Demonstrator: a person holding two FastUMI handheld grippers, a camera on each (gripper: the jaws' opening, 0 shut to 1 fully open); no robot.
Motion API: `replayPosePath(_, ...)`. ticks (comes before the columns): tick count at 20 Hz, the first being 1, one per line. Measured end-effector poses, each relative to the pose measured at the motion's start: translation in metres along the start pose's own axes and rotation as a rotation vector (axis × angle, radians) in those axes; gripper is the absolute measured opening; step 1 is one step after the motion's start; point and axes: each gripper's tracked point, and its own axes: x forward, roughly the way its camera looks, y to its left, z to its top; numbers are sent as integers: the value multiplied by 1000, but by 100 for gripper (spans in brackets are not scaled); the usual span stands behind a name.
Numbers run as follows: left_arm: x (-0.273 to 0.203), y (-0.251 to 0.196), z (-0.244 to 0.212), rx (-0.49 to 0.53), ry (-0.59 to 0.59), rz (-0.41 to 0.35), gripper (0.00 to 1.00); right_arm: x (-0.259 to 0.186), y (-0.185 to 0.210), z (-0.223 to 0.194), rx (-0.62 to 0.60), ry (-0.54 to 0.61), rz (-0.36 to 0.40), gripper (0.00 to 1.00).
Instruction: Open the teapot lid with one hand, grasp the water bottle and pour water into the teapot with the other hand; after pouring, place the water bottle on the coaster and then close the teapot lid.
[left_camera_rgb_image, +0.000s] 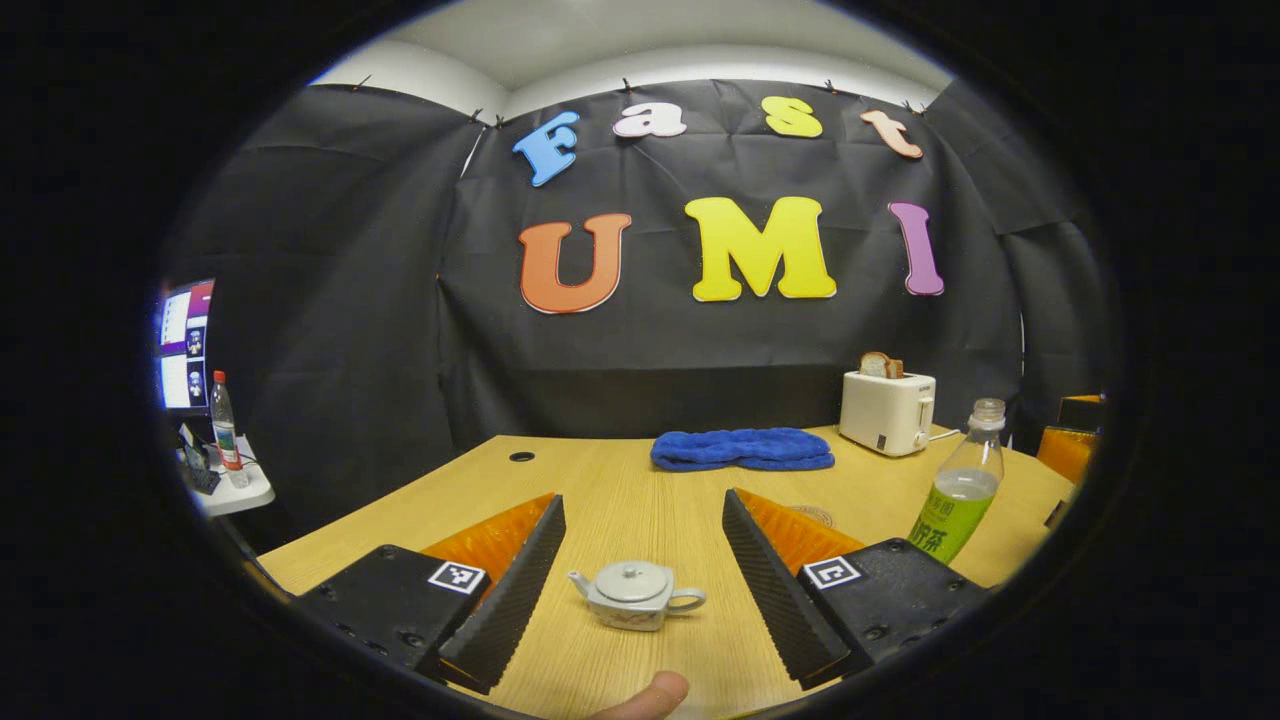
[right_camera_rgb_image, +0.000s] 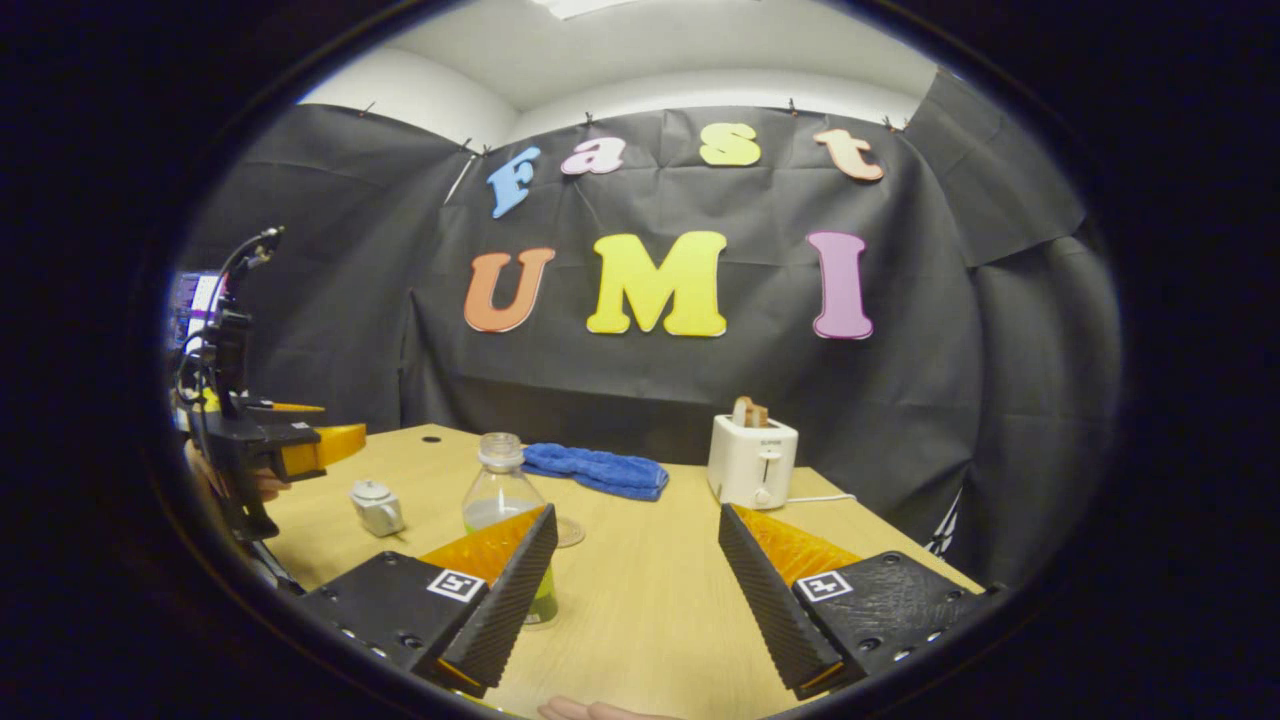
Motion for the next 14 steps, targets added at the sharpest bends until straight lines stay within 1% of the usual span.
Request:
replayPosePath(3, 15, -3, -18, 3, 42, -29, 98, -3, 8, -10, 12, 9, 17, 97)
replayPosePath(5, 25, 1, -28, -10, 71, -40, 95, -2, 13, -19, 25, 25, 37, 97)
replayPosePath(8, 36, 0, -38, -42, 100, -72, 81, -1, 17, -29, 31, 54, 50, 97)
replayPosePath(9, 39, -2, -40, -48, 107, -84, 80, 0, 18, -31, 35, 63, 53, 97)
replayPosePath(10, 42, -2, -43, -54, 118, -91, 74, 0, 19, -34, 39, 70, 58, 97)
replayPosePath(11, 43, -3, -47, -59, 129, -102, 71, 0, 20, -36, 44, 75, 62, 97)
replayPosePath(12, 44, -3, -50, -66, 139, -103, 64, 0, 21, -38, 49, 82, 63, 97)
replayPosePath(14, 47, -4, -55, -71, 158, -107, 55, -1, 21, -41, 53, 90, 53, 97)
